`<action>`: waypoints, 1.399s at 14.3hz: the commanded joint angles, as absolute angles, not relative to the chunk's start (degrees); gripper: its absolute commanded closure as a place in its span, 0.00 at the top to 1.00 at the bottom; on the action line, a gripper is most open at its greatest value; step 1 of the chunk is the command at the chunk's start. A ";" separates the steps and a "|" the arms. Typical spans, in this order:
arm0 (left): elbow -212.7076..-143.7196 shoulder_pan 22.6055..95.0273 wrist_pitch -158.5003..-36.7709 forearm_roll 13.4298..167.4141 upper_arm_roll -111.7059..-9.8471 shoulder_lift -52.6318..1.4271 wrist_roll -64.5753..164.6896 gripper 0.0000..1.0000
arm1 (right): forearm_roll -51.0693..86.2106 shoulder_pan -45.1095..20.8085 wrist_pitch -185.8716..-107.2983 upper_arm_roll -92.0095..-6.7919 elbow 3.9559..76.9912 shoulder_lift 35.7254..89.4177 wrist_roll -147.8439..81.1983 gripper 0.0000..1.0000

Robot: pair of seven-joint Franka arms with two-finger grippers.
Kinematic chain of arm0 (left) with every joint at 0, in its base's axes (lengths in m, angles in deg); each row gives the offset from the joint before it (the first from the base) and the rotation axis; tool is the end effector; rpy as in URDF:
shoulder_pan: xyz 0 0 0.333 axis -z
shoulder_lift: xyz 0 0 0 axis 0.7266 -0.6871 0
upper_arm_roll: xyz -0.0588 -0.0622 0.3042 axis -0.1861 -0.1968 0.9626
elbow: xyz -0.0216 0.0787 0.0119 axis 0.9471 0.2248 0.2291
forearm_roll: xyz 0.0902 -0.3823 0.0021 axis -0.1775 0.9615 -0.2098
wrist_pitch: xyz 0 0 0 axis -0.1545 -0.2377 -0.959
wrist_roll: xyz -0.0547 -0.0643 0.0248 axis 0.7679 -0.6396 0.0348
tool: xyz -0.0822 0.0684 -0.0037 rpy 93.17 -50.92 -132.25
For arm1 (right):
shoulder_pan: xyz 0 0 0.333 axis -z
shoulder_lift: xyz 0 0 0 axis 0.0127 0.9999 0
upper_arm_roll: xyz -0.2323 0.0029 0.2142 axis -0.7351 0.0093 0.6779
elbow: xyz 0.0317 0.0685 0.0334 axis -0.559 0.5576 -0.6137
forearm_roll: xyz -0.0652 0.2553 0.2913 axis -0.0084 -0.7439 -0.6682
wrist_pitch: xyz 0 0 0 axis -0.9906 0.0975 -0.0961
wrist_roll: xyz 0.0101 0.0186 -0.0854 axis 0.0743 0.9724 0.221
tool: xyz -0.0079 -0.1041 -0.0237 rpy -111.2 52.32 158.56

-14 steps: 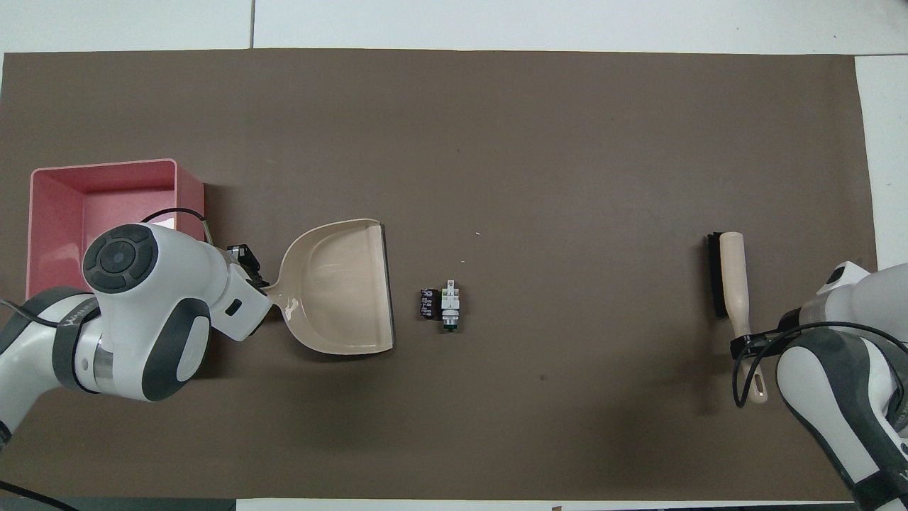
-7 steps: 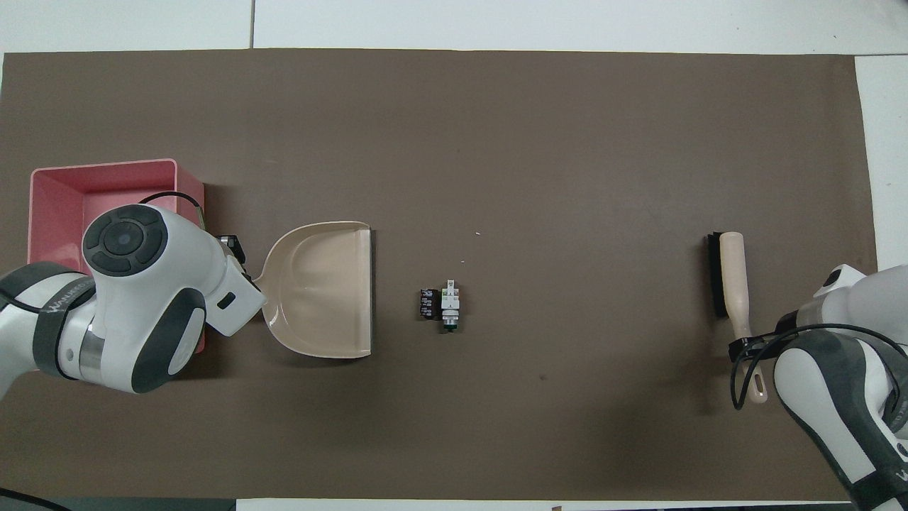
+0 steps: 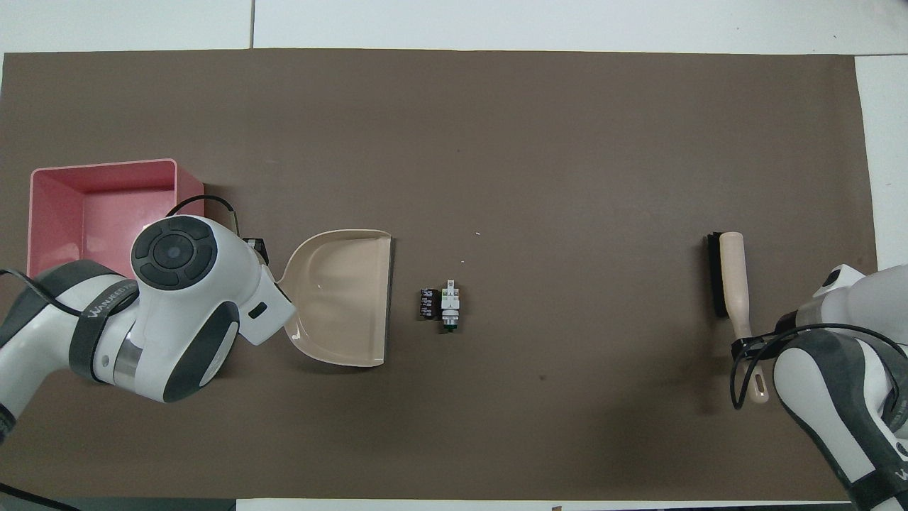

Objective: Clean e-waste and dump in bin
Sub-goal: 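Grasp the dustpan handle with the left gripper while the right gripper grasps the brush, then lift the brush with the right gripper and carry it toward the component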

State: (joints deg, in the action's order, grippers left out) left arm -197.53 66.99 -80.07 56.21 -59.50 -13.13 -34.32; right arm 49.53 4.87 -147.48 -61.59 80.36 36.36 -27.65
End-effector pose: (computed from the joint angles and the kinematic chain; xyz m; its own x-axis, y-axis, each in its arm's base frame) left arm 0.4713 -0.1839 0.3798 -0.1070 -0.9823 -0.1538 -0.9939 0.1015 0.0434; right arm 0.4117 -0.0776 0.3350 0.9676 0.0779 -0.2402 0.0658 -0.9962 -0.0579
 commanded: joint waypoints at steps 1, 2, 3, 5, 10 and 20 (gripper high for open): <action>-196.28 68.48 -78.70 55.09 -58.89 -14.57 -32.01 0.00 | 48.78 4.90 -148.61 -61.35 80.95 36.24 -28.40 0.23; -196.28 68.66 -78.52 55.09 -58.89 -14.49 -31.92 0.00 | 48.78 4.90 -148.52 -61.35 80.86 36.24 -28.58 0.14; -196.28 68.75 -78.35 55.00 -58.98 -14.49 -31.66 0.00 | 48.78 4.81 -148.34 -61.35 80.60 36.42 -28.84 0.07; -196.46 70.32 -77.56 55.00 -58.98 -14.22 -30.43 0.00 | 48.78 4.37 -147.03 -61.09 78.77 36.95 -30.68 0.00; -196.54 70.42 -77.11 55.00 -58.98 -14.14 -29.46 0.00 | 48.86 -7.28 -131.49 -60.82 66.46 37.74 -40.59 0.00; -196.90 71.12 -77.03 54.92 -58.98 -15.45 -27.70 0.00 | 42.72 -31.20 -129.79 -60.64 65.04 37.47 -66.25 0.00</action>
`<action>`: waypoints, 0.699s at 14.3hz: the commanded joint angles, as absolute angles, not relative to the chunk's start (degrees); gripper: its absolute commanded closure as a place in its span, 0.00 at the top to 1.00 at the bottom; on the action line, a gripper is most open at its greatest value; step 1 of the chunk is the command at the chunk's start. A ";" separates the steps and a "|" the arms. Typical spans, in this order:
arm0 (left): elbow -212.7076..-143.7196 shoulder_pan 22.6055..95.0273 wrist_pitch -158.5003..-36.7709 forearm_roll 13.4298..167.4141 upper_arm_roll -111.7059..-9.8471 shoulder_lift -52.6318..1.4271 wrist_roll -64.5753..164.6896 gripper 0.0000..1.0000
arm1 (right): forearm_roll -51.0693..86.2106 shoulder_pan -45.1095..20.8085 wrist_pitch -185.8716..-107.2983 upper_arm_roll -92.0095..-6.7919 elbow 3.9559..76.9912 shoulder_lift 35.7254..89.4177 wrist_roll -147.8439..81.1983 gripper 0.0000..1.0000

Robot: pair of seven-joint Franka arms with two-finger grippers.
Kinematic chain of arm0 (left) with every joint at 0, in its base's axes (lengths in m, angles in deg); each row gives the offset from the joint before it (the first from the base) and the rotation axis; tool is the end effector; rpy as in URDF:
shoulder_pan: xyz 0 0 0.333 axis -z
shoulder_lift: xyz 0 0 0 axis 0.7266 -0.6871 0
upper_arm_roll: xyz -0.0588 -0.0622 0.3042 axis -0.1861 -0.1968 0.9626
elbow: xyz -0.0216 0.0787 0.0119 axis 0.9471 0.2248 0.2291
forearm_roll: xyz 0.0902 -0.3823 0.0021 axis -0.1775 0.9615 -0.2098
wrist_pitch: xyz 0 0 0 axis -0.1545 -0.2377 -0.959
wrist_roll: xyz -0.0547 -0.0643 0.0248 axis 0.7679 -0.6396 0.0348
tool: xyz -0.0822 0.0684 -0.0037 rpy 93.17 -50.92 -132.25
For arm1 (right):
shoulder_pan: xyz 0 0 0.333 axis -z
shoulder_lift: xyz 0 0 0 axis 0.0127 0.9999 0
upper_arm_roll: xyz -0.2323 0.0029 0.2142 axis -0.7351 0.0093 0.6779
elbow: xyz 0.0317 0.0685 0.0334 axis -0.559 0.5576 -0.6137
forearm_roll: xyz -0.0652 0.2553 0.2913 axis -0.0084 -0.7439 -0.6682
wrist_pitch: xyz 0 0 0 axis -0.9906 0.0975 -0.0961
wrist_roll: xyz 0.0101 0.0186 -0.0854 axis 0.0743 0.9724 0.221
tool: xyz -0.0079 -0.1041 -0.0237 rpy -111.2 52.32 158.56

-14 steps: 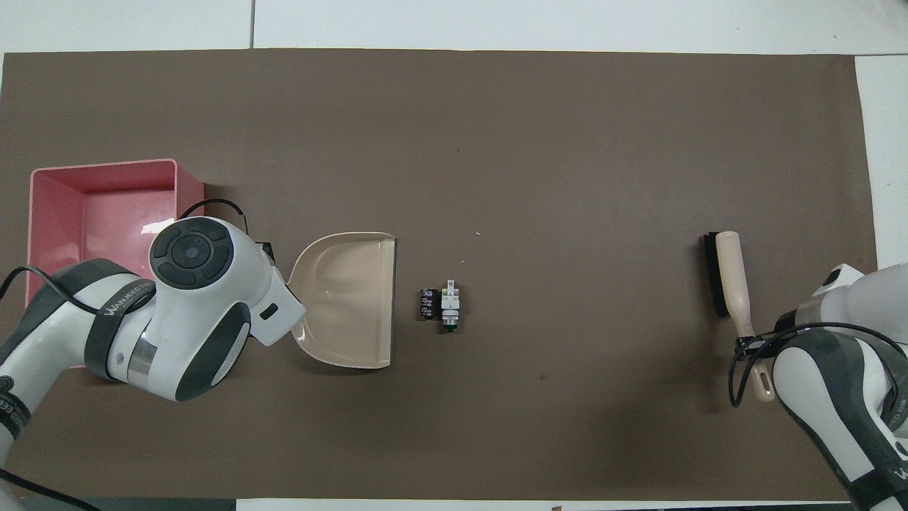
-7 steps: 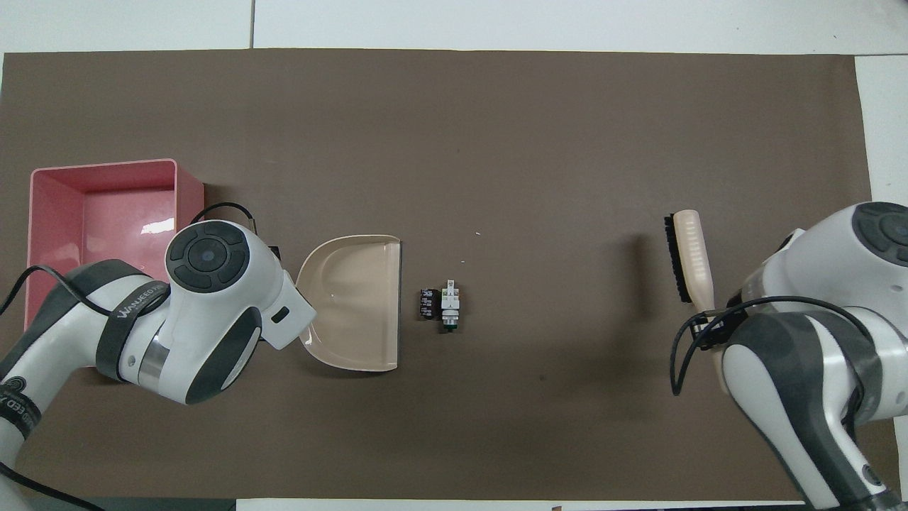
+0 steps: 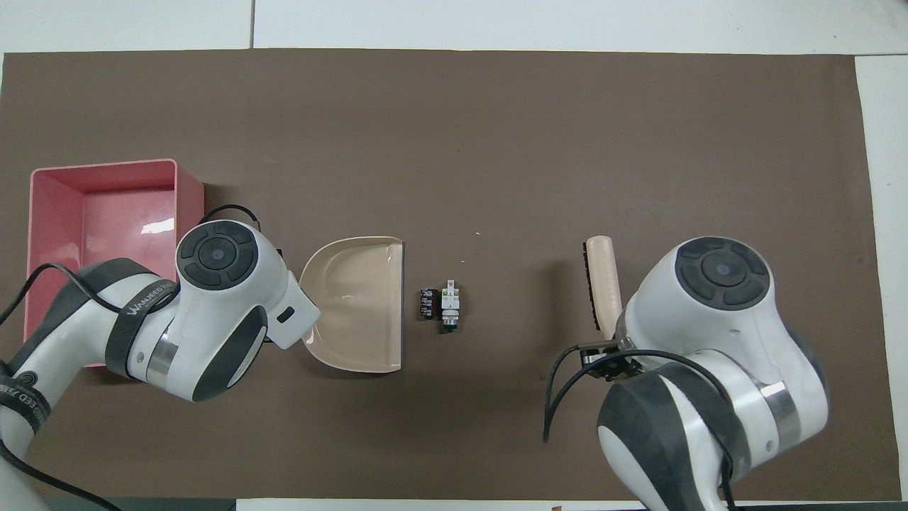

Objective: Clean e-waste and dump in bin
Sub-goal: 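Lift the brush with the right gripper and carry it toward the component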

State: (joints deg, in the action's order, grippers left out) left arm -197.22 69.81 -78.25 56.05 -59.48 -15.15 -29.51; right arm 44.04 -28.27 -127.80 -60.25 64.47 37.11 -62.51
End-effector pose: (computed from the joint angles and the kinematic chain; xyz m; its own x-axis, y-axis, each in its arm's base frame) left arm 0.4613 -0.2056 0.3620 -0.0783 -0.9802 -0.1819 -0.9943 0.0635 0.0858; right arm 0.4119 0.1891 0.4263 0.9442 0.0199 -0.3287 0.0371 -0.9982 0.0462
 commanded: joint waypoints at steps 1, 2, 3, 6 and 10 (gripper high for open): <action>-196.90 71.12 -77.03 54.91 -58.98 -15.45 -27.70 0.00 | 42.19 -33.14 -131.62 -60.64 65.91 37.65 -68.28 0.00; -196.98 71.12 -77.03 54.91 -58.98 -15.37 -27.70 0.00 | 41.23 -34.90 -133.91 -60.64 66.96 37.65 -69.78 0.00; -197.07 71.12 -77.11 54.91 -58.98 -15.37 -27.61 0.00 | 39.74 -35.87 -135.06 -60.64 67.41 37.82 -70.41 0.00; -197.51 71.12 -77.20 54.91 -58.98 -15.19 -27.26 0.00 | 39.28 -37.89 -134.98 -60.47 68.28 37.83 -69.80 0.00; -197.60 71.12 -77.47 54.91 -58.98 -15.10 -27.00 0.00 | 37.28 -39.22 -139.53 -60.47 68.73 40.89 -69.80 0.00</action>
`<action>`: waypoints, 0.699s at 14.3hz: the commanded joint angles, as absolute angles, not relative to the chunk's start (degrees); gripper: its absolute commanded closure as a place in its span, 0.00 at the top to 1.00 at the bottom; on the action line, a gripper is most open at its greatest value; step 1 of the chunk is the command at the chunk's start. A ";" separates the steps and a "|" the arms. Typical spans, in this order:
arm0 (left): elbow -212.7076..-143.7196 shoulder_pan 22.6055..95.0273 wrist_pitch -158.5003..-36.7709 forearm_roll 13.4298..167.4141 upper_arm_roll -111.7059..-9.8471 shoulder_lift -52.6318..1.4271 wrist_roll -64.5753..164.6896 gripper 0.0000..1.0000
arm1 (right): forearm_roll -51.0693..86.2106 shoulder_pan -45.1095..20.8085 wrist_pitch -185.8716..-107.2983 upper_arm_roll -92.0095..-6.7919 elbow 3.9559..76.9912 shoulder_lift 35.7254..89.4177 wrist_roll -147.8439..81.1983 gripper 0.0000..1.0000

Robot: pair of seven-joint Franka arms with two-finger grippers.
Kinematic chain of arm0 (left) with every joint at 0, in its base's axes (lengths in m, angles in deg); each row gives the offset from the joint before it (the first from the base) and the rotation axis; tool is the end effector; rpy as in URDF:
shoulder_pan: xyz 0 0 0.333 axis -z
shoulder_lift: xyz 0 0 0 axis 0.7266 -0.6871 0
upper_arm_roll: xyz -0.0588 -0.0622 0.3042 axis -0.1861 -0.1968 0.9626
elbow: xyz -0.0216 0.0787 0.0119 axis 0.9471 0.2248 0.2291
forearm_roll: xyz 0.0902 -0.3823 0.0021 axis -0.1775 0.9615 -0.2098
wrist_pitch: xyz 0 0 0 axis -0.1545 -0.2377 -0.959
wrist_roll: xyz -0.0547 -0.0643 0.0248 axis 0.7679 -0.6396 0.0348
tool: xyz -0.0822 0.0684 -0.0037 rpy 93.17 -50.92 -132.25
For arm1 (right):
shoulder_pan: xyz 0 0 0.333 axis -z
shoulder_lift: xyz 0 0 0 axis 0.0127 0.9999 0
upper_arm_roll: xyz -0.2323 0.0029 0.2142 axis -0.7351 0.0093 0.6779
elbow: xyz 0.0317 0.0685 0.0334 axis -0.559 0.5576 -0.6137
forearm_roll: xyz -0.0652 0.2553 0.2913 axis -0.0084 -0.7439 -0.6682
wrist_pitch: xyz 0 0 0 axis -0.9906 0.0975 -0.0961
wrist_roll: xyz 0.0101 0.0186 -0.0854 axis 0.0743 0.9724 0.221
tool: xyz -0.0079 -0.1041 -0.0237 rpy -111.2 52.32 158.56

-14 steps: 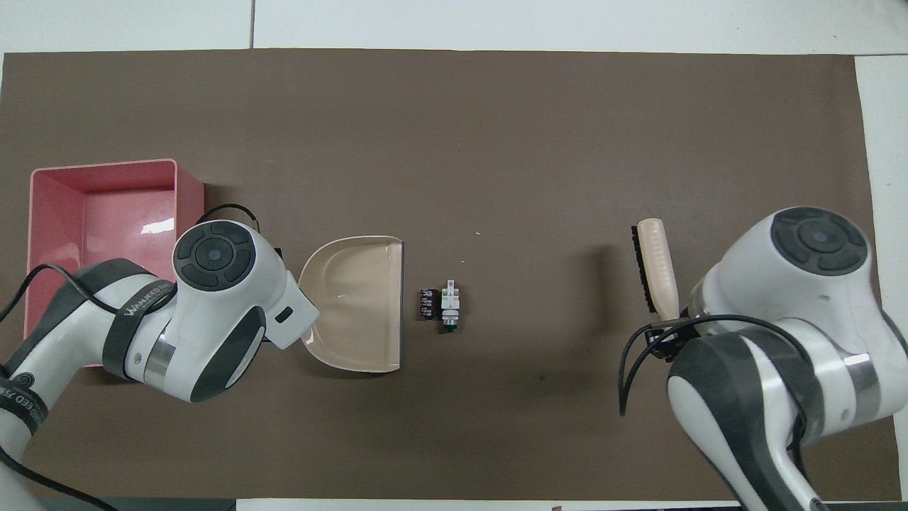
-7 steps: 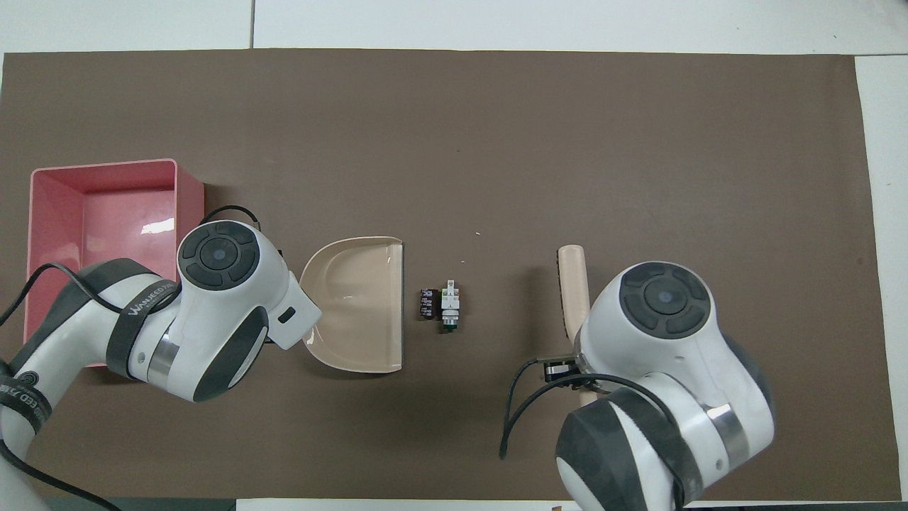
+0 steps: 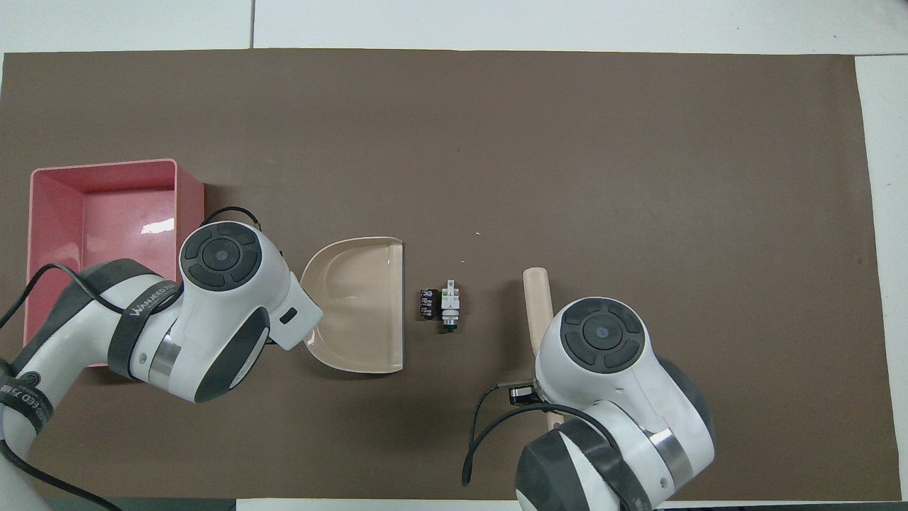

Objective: Clean e-waste and dump in bin
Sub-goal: 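Lift the brush with the right gripper and carry it toward the component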

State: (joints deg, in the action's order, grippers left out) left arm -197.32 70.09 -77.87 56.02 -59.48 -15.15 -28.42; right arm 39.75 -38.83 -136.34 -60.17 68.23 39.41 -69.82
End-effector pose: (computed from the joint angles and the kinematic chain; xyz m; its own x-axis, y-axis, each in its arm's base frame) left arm 0.4592 -0.2072 0.3608 -0.0649 -0.9801 -0.1875 -0.9948 0.0488 0.0896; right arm 0.3720 0.2693 0.3884 0.9491 0.0400 -0.3124 0.0488 -0.9986 0.0203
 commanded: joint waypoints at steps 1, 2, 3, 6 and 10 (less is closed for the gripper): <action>-197.60 71.12 -77.38 54.91 -58.98 -15.10 -26.91 0.00 | 37.00 -39.31 -140.51 -60.47 68.73 42.03 -69.80 0.00; -197.69 71.03 -77.46 54.91 -58.98 -15.02 -26.91 0.00 | 37.00 -39.31 -140.69 -60.47 68.65 42.39 -69.62 0.00; -197.95 71.12 -77.47 54.91 -58.98 -15.01 -26.91 0.00 | 37.00 -39.31 -141.04 -60.47 68.65 42.48 -69.62 0.00; -198.04 71.12 -77.55 54.83 -58.98 -14.93 -26.65 0.00 | 36.91 -40.71 -144.11 -60.47 68.21 44.32 -69.71 0.00; -198.04 71.12 -77.55 54.83 -58.98 -14.93 -26.56 0.00 | 36.82 -43.08 -147.37 -60.38 67.86 47.40 -70.59 0.00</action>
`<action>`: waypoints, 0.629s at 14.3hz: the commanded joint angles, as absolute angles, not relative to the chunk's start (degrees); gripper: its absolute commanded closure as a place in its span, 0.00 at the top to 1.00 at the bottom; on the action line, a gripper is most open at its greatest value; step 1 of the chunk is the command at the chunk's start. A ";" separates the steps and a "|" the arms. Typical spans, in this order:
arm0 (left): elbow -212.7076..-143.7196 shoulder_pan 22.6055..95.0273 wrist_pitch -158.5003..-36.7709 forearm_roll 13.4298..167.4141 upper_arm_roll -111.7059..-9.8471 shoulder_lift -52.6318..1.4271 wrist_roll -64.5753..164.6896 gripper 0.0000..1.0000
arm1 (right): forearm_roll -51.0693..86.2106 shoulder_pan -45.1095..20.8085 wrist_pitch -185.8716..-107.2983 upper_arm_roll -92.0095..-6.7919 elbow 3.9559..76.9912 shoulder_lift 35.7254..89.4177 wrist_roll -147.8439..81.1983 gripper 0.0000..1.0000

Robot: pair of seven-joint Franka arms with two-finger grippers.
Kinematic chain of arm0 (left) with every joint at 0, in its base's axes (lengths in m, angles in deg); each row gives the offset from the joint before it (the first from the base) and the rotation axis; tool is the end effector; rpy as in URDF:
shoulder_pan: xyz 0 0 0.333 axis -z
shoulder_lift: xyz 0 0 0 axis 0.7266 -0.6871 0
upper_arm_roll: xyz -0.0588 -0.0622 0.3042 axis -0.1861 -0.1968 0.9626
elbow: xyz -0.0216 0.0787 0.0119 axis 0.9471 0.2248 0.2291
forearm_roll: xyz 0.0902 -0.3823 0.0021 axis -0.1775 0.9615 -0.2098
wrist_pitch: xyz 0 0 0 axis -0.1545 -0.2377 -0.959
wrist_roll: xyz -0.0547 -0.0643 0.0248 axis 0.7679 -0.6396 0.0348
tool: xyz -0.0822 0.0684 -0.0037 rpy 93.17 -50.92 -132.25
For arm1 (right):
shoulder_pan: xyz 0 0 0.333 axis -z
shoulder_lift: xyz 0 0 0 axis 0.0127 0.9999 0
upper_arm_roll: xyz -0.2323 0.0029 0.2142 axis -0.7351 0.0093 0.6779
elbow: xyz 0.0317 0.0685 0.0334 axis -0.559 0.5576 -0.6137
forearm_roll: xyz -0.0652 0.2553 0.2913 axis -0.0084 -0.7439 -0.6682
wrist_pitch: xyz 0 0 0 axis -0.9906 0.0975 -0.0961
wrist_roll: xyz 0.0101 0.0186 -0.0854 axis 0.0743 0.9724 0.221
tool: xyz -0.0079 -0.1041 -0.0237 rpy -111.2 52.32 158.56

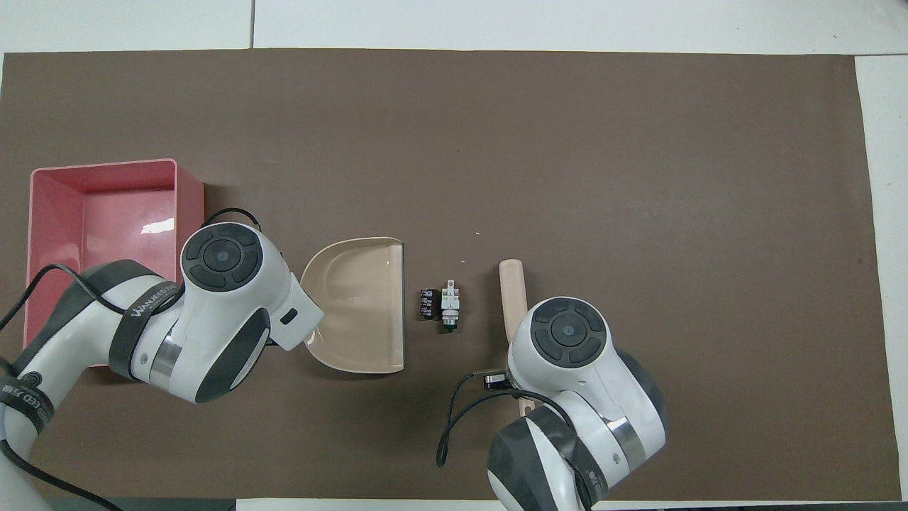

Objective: Clean e-waste and dump in bin
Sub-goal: 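Sweep the component into the dustpan with the brush in the right gripper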

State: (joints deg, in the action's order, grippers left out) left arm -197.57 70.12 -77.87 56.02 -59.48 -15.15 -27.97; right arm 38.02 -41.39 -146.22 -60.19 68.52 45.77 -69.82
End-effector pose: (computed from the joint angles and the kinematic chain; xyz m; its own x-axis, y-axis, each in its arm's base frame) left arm 0.4580 -0.2069 0.3589 -0.0584 -0.9801 -0.1898 -0.9949 0.0414 0.0921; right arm 0.3796 0.2991 0.3439 0.9616 0.0525 -0.2694 0.0518 -0.9986 -0.0097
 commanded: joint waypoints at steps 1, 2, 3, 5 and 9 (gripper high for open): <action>-198.04 71.12 -77.47 54.83 -58.98 -14.93 -26.47 0.00 | 36.82 -43.18 -147.46 -60.38 67.42 47.58 -71.11 0.00; -198.04 71.12 -77.47 54.83 -58.98 -14.93 -26.47 0.00 | 36.21 -43.18 -147.38 -60.38 66.54 48.36 -71.29 0.00; -198.21 71.12 -77.55 54.83 -58.98 -14.93 -26.38 0.00 | 34.12 -43.26 -147.46 -60.38 65.40 49.07 -71.38 0.00; -198.21 71.12 -77.55 54.83 -58.98 -14.84 -26.38 0.00 | 33.13 -43.44 -147.55 -60.38 63.29 51.26 -71.47 0.00; -198.21 71.12 -77.55 54.83 -58.98 -14.84 -26.29 0.00 | 32.34 -45.81 -148.69 -60.38 61.09 54.43 -73.66 0.00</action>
State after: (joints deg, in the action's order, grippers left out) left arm -197.67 70.13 -77.86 56.02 -59.48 -15.15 -27.66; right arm 33.76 -44.30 -147.61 -60.19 63.09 51.65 -72.03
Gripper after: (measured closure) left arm 0.670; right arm 0.740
